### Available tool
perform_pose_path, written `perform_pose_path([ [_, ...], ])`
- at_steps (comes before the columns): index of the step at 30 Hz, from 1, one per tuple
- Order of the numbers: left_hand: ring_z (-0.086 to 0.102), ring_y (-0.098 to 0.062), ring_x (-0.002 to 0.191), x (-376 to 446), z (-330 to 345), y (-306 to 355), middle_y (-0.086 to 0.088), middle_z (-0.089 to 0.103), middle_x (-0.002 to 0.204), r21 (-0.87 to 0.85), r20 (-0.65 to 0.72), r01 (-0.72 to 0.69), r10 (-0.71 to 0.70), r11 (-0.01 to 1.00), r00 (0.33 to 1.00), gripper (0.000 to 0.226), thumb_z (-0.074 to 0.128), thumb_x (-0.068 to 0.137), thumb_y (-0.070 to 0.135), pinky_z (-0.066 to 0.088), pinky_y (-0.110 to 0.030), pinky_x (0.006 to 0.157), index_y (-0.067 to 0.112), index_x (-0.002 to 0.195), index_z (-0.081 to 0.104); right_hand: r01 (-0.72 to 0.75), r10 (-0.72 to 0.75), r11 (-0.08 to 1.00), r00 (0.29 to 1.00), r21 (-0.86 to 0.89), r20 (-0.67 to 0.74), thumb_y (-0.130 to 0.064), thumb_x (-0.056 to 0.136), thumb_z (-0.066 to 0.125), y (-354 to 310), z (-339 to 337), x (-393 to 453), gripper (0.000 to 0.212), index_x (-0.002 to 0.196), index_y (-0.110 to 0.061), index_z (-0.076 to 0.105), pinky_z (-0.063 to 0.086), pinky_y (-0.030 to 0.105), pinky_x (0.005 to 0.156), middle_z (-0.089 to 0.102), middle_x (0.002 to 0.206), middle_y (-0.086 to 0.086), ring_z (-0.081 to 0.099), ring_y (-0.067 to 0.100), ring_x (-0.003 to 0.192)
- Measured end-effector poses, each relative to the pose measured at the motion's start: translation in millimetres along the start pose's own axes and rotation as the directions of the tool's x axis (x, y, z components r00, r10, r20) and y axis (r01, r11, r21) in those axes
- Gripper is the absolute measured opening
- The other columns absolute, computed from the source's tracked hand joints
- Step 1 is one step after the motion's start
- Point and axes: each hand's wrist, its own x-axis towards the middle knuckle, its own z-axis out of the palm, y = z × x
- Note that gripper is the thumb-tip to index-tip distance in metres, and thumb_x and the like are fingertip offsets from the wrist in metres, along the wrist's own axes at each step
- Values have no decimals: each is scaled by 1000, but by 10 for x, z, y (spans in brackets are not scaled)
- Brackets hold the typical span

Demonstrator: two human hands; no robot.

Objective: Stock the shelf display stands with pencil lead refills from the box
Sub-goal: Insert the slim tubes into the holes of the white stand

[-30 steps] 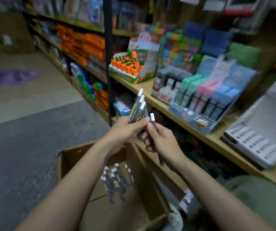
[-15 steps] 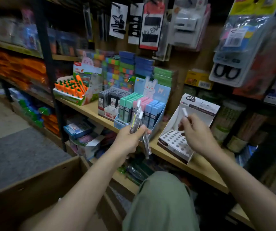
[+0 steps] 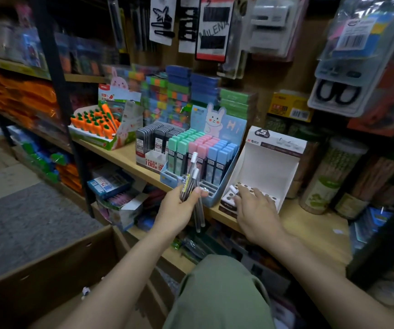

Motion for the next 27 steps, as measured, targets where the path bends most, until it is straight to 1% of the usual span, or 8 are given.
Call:
perform_pose_path([
  [2,68,-31,86,11,24,-9,-2,73,84,-15,16,-6,6,1000,1000,23,51,98,42,54,-53,83,33,96,73,17,-17,1000,1000,18,3,-31,105,27,-48,-3,-10,39,137,-17,43,31,46,106,57,127,13,43,32,126],
  [6,67,1,78,20,89,10,14,73,85,12,-7,-37,37,999,999,22,52,98,37,50,-23,70,31,93,73,56,-57,992,998,111,4,-29,104,34,-129,-61,8,29,120,-15,54,39,40,91,60,111,8,51,29,111],
  [10,70,-4,74,7,94,49,12,75,92,-30,18,-79,80,996,997,21,51,99,34,53,-18,67,28,96,72,-151,164,782,986,605,34,-34,99,51,-71,-382,129,24,103,-18,69,49,25,57,68,77,6,64,14,63],
  [11,71,-8,76,2,96,64,11,75,92,-40,43,-88,89,995,995,21,51,99,33,55,-25,72,26,98,71,-210,214,694,973,688,80,-38,97,53,-32,-475,159,24,105,-23,71,52,25,58,68,74,7,65,14,60],
  [12,72,-12,78,1,102,78,9,75,93,-45,71,-93,96,995,993,20,51,99,32,56,-33,76,24,100,69,-236,234,647,967,725,106,-41,96,55,4,-555,185,26,108,-26,72,50,36,85,68,76,9,62,23,92],
  [13,72,-11,82,5,114,93,10,75,94,-40,95,-102,106,994,990,19,51,100,31,55,-36,78,24,100,68,-224,229,623,968,750,99,-42,95,56,36,-615,215,27,110,-26,72,35,27,60,69,78,5,42,2,66],
  [15,69,-2,89,15,145,124,14,75,95,-7,122,-128,128,992,984,18,51,100,30,51,-29,82,24,101,68,-140,208,601,978,787,16,-37,94,60,67,-713,287,27,104,-17,75,55,41,79,70,84,2,61,15,71],
  [27,63,0,98,51,187,11,14,71,104,112,119,-111,98,987,988,24,50,98,41,51,-26,84,31,115,64,113,62,864,943,492,-326,-26,92,65,114,-607,501,15,88,-40,62,57,32,79,65,77,-21,65,-3,77],
])
